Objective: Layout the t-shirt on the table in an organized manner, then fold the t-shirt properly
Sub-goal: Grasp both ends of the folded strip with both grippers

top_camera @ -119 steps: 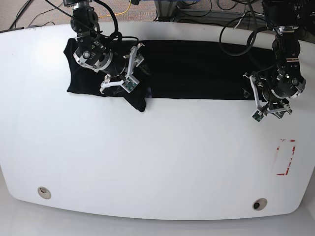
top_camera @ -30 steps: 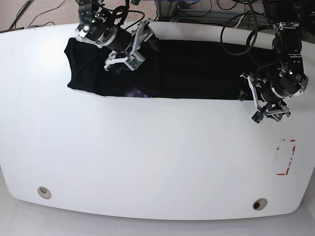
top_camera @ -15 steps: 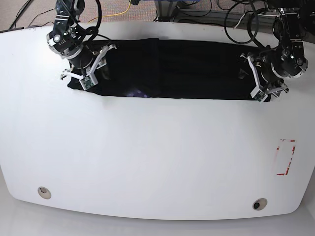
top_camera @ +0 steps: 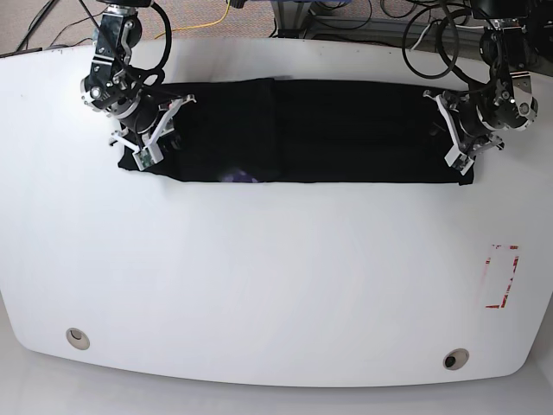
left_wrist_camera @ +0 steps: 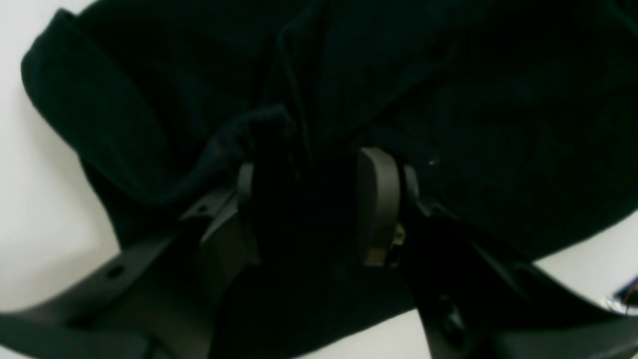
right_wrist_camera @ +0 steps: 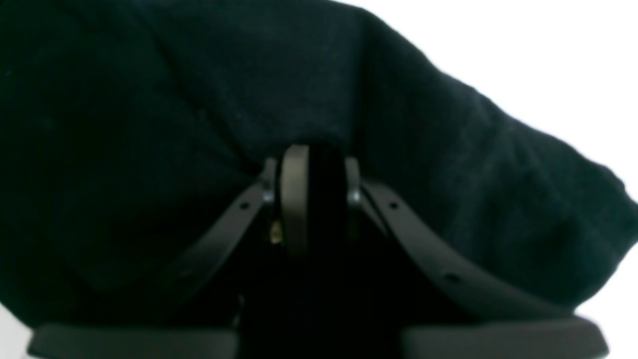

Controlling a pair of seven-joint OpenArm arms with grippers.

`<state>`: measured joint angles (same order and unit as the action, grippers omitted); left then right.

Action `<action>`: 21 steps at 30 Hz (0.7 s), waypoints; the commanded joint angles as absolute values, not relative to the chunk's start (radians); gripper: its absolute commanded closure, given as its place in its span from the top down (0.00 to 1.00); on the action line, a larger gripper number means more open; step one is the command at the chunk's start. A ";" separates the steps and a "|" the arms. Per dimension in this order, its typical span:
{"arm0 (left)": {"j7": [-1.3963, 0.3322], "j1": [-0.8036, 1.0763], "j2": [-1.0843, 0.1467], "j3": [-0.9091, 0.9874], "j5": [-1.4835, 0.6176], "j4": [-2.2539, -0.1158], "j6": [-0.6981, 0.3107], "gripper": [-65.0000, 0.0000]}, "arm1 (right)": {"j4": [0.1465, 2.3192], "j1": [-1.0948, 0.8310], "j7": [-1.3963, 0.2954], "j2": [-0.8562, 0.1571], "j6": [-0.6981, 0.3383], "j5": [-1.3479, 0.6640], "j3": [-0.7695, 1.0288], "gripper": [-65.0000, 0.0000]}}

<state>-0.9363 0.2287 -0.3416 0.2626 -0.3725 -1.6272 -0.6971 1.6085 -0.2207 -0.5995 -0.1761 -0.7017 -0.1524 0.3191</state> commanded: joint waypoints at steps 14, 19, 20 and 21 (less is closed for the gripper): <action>-0.972 0.128 -0.355 0.177 -0.288 -1.672 -0.698 0.36 | 1.403 -0.085 -0.547 -0.266 -0.698 -0.142 0.320 0.13; -1.032 0.122 -0.378 0.177 -0.288 -1.779 -0.698 0.36 | 1.406 -0.085 -0.547 -0.271 -0.698 -0.140 0.320 0.13; -1.040 0.117 -0.378 0.179 -0.288 -1.802 -0.698 0.36 | 1.406 -0.085 -0.547 -0.271 -0.698 -0.140 0.320 0.13; -1.044 0.117 -0.378 0.180 -0.288 -1.821 -0.698 0.36 | 1.406 -0.085 -0.547 -0.269 -0.698 -0.140 0.320 0.13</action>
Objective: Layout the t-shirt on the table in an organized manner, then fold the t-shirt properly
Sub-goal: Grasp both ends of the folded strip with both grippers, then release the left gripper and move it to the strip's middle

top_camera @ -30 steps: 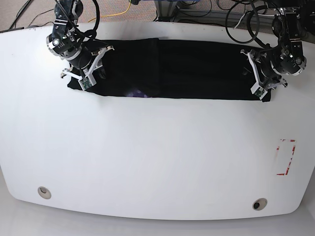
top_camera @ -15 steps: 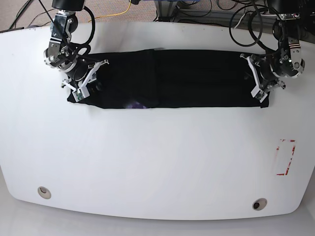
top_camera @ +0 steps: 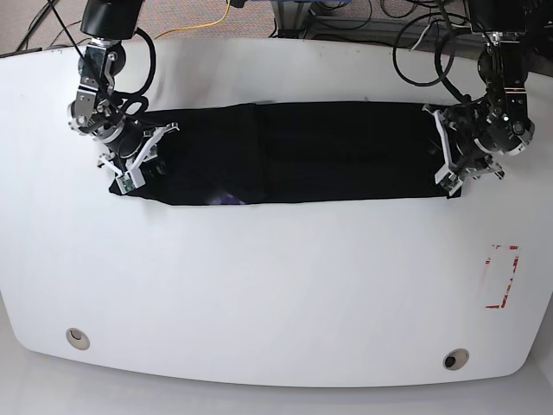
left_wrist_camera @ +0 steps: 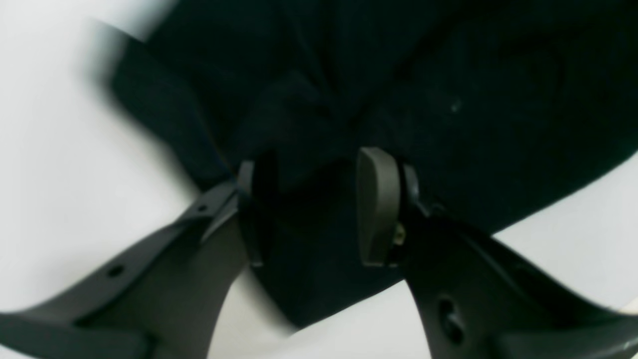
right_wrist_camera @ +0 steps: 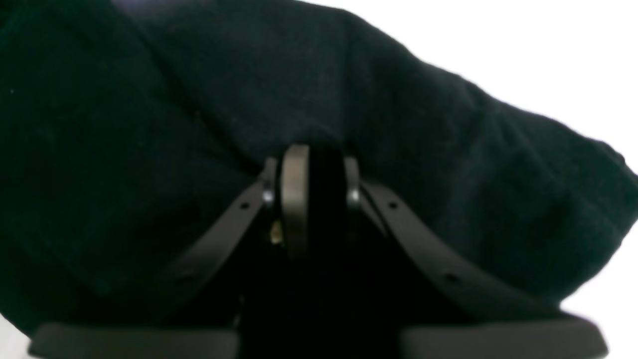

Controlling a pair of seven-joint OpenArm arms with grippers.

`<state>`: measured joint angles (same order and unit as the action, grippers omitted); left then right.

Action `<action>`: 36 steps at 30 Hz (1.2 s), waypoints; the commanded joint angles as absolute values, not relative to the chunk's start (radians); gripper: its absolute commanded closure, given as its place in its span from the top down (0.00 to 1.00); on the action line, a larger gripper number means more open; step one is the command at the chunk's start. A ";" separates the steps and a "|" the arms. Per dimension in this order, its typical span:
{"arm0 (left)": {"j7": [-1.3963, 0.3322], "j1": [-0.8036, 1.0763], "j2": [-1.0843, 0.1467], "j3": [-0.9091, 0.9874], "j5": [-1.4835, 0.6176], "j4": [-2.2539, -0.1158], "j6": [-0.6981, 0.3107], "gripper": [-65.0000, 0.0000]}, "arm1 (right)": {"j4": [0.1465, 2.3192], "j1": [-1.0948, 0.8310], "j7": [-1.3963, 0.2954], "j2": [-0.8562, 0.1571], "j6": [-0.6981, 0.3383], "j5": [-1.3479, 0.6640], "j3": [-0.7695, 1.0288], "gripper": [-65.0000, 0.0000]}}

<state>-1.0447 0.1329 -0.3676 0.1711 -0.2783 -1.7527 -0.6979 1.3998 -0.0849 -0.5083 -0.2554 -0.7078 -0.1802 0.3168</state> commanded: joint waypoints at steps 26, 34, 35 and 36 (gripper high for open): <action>-1.046 0.013 -0.378 0.289 -0.288 -1.655 -0.698 0.36 | 1.417 -0.093 -0.549 -0.252 -0.698 -0.142 0.317 0.13; -1.053 0.045 -0.378 0.438 -0.335 -1.661 -0.698 0.40 | 1.420 -0.091 -0.549 -0.246 -0.698 -0.140 0.315 0.13; -1.063 0.045 -0.378 0.467 -0.348 -1.656 -0.698 0.44 | 1.419 -0.091 -0.549 -0.242 -0.698 -0.140 0.315 0.13; -1.075 0.044 -0.378 0.499 -0.360 -1.653 -0.698 0.49 | 1.419 -0.091 -0.549 -0.237 -0.698 -0.140 0.315 0.13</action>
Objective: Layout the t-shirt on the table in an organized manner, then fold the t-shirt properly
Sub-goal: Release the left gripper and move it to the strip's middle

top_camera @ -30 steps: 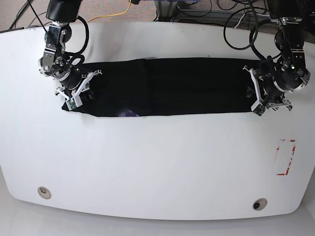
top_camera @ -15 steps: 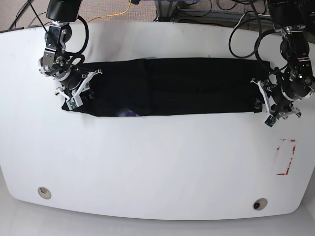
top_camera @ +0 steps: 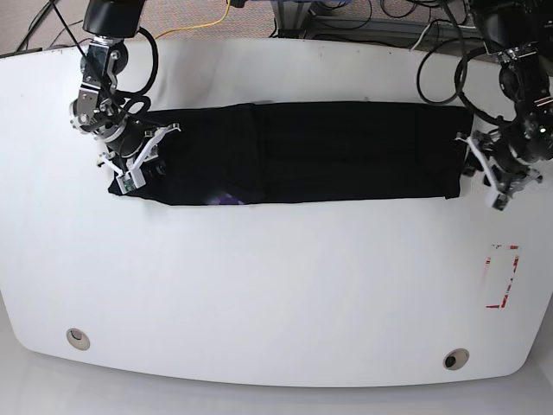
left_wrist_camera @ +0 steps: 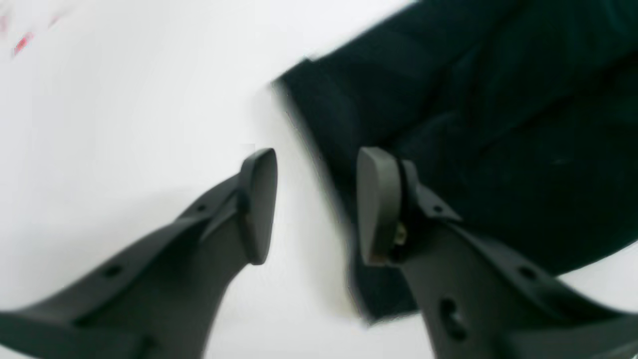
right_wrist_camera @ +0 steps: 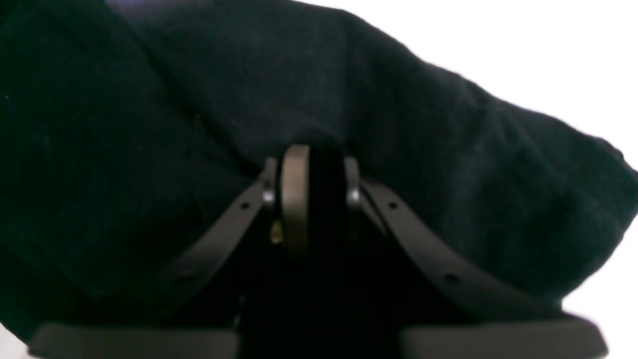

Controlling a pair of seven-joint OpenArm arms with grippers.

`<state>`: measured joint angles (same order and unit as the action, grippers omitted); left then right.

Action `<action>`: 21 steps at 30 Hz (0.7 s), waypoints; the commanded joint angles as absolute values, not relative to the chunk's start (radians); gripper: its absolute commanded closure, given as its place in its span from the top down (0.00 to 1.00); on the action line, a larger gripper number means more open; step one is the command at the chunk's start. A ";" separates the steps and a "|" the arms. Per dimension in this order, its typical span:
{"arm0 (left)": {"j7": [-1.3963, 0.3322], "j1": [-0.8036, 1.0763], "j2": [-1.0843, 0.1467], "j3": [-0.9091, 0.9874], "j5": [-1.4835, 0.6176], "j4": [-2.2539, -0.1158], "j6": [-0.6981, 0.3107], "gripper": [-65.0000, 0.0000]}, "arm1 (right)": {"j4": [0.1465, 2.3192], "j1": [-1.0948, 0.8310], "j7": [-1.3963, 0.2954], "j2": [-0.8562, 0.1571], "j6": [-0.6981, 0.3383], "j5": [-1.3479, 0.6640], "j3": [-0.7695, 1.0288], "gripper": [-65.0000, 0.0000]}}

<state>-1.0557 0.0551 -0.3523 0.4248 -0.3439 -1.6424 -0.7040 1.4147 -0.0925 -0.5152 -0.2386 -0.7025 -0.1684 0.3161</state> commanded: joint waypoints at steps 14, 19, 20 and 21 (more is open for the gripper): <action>-1.144 0.028 -0.378 0.641 -0.661 -1.463 -0.698 0.75 | 1.419 -0.094 -0.550 -0.228 -0.698 -0.140 0.315 0.13; -1.144 0.027 -0.377 0.601 -0.722 -1.374 -0.698 0.75 | 1.420 -0.102 -0.550 -0.228 -0.698 -0.140 0.314 0.13; -1.142 0.027 -0.377 0.582 -0.731 -1.354 -0.698 0.75 | 1.420 -0.105 -0.550 -0.228 -0.698 -0.140 0.314 0.13; -1.142 0.025 -0.377 0.568 -0.736 -1.343 -0.698 0.75 | 1.422 -0.105 -0.550 -0.228 -0.698 -0.140 0.314 0.13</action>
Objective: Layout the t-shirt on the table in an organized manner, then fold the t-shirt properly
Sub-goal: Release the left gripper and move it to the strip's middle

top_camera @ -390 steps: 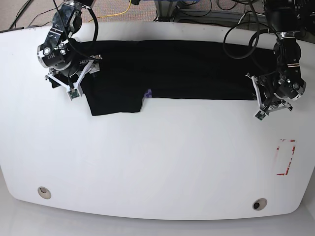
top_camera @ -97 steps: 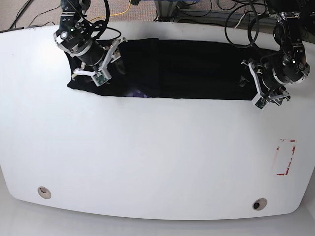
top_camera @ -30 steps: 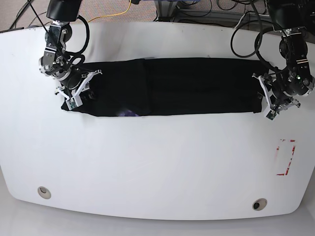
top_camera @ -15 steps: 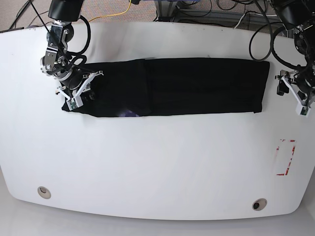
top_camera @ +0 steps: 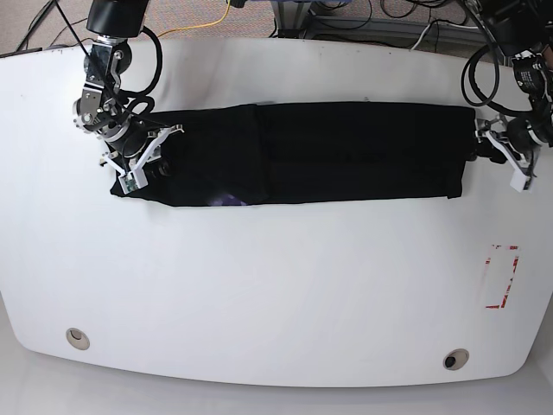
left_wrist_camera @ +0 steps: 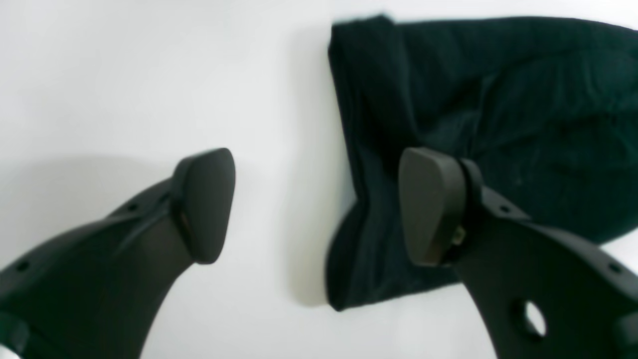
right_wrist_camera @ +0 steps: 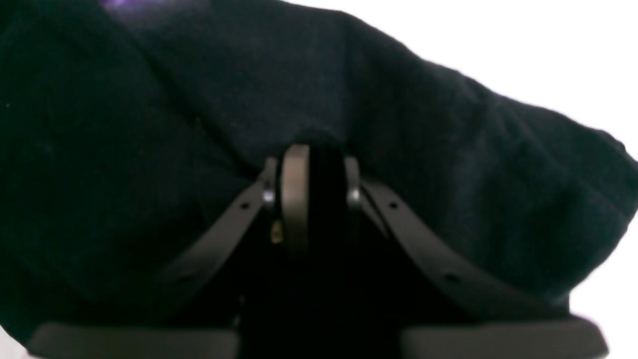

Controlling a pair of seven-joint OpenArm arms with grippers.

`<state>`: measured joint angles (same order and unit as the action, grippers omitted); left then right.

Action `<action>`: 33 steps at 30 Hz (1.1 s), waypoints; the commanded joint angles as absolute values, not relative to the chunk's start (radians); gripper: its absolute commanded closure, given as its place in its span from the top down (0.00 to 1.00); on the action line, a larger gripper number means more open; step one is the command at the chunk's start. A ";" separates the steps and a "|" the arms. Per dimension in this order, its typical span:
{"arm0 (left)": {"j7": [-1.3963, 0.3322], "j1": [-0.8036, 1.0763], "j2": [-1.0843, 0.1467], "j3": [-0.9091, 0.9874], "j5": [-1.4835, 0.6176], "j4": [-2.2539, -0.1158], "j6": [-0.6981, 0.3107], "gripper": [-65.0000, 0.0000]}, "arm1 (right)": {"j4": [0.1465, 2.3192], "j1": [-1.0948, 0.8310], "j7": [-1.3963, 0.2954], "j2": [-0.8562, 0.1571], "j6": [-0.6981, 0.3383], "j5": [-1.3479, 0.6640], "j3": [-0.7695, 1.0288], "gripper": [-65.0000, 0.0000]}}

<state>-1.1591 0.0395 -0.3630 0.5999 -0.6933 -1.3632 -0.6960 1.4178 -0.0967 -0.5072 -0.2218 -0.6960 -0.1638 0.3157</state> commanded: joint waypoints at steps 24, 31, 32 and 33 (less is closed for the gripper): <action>-1.135 0.002 -0.295 0.456 -0.739 -1.325 -0.698 0.40 | 1.422 -0.108 -0.550 -0.228 -0.698 -0.140 0.314 0.13; -1.135 -0.021 -0.285 0.456 -0.740 -1.326 -0.698 0.07 | 1.422 -0.108 -0.550 -0.228 -0.698 -0.140 0.314 0.13; -1.135 -0.021 -0.285 0.456 -0.740 -1.328 -0.698 0.06 | 1.422 -0.108 -0.550 -0.228 -0.698 -0.140 0.314 0.13; -1.135 -0.021 -0.285 0.456 -0.740 -1.331 -0.698 0.05 | 1.422 -0.108 -0.550 -0.228 -0.698 -0.140 0.314 0.13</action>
<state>-1.1435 -0.0071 -0.2657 0.4503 -0.7208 -1.3117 -0.6968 1.4193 -0.1017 -0.5003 -0.2218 -0.6964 -0.1650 0.3149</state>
